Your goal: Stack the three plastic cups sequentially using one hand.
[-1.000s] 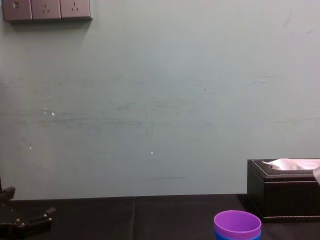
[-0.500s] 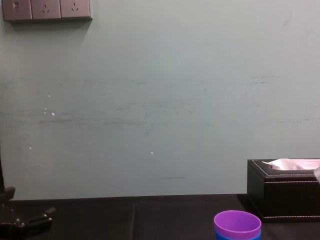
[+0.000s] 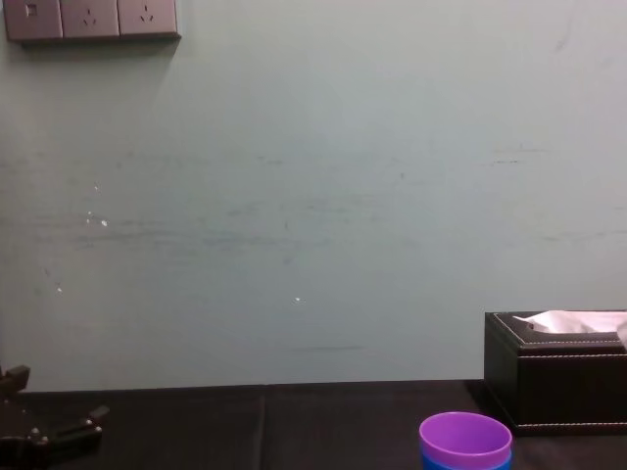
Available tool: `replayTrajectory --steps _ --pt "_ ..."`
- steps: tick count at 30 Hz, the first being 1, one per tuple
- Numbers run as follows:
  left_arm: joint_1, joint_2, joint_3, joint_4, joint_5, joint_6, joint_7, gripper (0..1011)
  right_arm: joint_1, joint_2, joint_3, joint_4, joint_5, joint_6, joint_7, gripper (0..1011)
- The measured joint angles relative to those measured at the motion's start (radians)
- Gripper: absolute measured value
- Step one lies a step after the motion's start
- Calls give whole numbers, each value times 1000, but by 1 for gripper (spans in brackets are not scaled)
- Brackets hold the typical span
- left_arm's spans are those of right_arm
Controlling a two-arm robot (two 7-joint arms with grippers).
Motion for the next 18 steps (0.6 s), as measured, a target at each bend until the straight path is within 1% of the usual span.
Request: replayTrajectory --steps 1,4,5,10,11,14,15,17,18 --pt "0 0 0 0 0 0 0 1000 0 0 0 0 0 0 0 724" --pt "0 0 0 0 0 0 0 1000 4 10 2 -32 24 29 20 724" --pt "0 0 0 0 0 0 0 1000 4 10 2 -32 24 29 20 724" --pt "0 0 0 0 0 0 0 1000 25 37 3 -91 67 80 55 724" --pt "0 0 0 0 0 0 0 1000 37 45 3 -110 80 97 64 724" --pt "0 0 0 0 0 0 0 1000 59 55 6 -131 100 124 78 724" --pt "0 0 0 0 0 0 0 1000 76 60 8 -141 113 141 86 724" --pt "0 0 0 0 0 0 0 1000 98 65 12 -149 126 156 95 724" --pt "0 0 0 0 0 0 0 1000 122 68 15 -153 138 169 104 724"
